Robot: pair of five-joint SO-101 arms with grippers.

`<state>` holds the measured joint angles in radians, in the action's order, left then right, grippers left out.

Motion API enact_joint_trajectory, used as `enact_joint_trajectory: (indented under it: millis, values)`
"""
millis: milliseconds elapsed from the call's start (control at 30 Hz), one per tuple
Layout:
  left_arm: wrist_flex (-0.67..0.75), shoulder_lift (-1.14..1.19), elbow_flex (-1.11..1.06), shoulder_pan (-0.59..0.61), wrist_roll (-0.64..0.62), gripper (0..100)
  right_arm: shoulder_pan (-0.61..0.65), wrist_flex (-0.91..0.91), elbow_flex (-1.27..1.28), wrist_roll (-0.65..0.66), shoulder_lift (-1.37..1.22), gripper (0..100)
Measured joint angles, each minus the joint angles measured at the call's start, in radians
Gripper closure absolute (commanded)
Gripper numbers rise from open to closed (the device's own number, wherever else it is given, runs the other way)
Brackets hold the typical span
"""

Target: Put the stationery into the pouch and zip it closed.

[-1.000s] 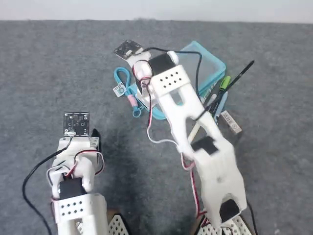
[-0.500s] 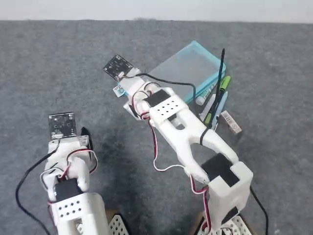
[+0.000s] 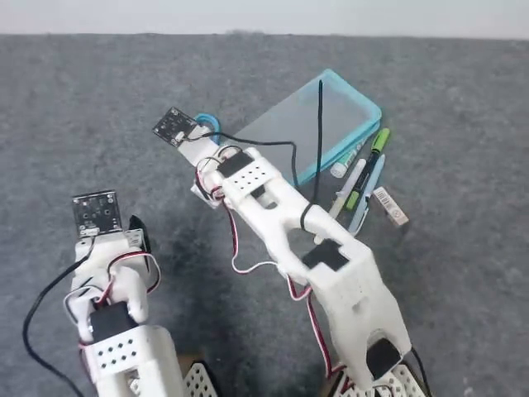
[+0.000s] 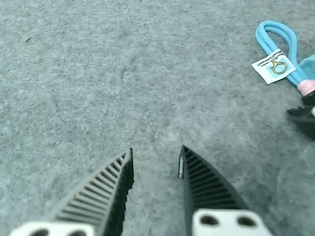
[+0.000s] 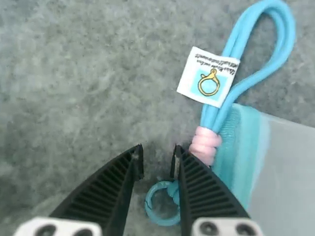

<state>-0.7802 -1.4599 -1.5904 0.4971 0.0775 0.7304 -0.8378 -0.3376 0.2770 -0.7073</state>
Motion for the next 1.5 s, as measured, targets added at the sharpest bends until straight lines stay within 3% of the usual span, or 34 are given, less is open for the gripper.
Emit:
enact_joint_trajectory:
  millis: [300, 600, 1000, 1233, 1400, 1500]
  values:
    - [0.000, 0.000, 0.000, 0.003, 0.000, 85, -0.048, -0.026, -0.080, -0.002, -0.072, 88.7]
    - [0.000, 0.000, 0.000, -0.028, 0.000, 85, -0.081, -0.164, -0.080, -0.003, 0.055, 88.7]
    - [0.000, 0.000, 0.000, -0.034, -0.002, 85, -0.115, 0.002, -0.080, -0.003, -0.048, 89.0]
    - [0.000, 0.000, 0.000, -0.034, -0.002, 85, -0.115, 0.003, -0.080, -0.003, -0.055, 89.4]
    - [0.000, 0.000, 0.000, -0.034, -0.002, 85, -0.110, -0.048, -0.080, -0.003, -0.055, 99.1]
    - [0.000, 0.000, 0.000, -0.034, -0.002, 85, -0.109, -0.114, -0.087, -0.003, -0.054, 96.9]
